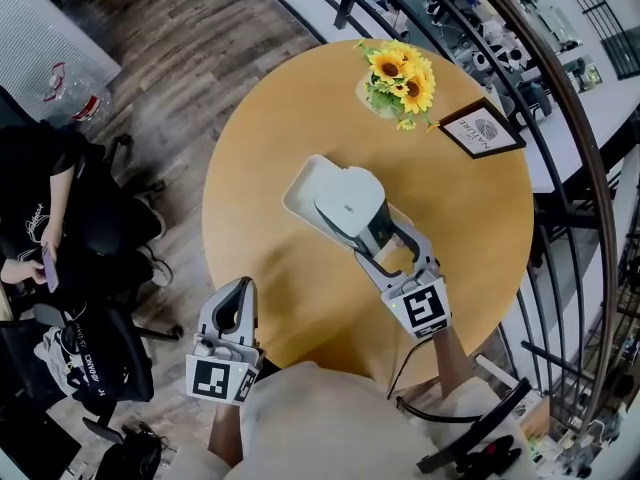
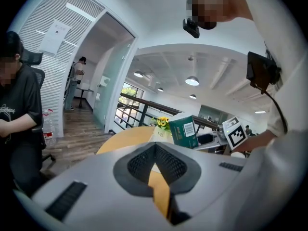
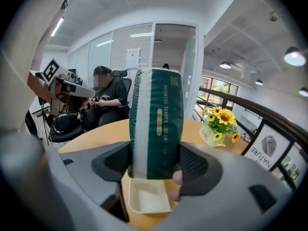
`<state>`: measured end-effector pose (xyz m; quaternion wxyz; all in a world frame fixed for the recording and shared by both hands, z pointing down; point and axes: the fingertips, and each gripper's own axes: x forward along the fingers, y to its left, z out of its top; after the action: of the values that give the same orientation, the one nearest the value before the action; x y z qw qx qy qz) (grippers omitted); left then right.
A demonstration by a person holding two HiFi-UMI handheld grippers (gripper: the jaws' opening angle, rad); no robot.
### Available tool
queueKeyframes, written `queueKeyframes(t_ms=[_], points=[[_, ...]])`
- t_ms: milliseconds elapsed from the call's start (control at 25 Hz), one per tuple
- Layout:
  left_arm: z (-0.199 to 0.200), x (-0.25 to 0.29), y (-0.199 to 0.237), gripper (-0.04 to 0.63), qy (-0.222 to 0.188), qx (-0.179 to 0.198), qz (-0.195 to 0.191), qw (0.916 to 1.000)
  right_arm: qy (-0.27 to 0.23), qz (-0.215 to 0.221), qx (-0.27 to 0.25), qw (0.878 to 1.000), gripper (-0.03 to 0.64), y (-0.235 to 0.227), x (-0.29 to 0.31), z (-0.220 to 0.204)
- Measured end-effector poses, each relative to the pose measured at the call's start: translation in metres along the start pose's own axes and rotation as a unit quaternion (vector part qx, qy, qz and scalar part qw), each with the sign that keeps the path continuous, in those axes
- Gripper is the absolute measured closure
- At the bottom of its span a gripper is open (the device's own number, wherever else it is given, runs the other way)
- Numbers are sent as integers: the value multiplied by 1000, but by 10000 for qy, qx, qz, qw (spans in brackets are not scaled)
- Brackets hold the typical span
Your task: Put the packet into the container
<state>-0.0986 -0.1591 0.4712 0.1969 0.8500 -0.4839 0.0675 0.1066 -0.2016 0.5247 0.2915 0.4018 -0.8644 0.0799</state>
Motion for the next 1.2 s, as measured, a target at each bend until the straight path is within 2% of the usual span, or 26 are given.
queueKeyframes(t_ms=[400, 600, 800, 1040, 1200], points=[[2, 4, -2, 591, -17, -20, -6, 10000, 279, 661, -232, 9972, 308, 7, 21, -1], [2, 5, -2, 591, -4, -22, 0, 10000, 483, 710, -373, 9956, 308, 6, 32, -3], [2, 5, -2, 591, -3, -19, -1, 10000, 686, 623, -725, 9931, 308, 5, 38, -4], [3, 4, 1, 591, 11, -23, 32, 10000, 776, 571, -795, 9922, 308, 5, 39, -5], [4, 3, 0, 591, -7, -21, 5, 10000, 1006, 626, -872, 9891, 309, 5, 36, -5]])
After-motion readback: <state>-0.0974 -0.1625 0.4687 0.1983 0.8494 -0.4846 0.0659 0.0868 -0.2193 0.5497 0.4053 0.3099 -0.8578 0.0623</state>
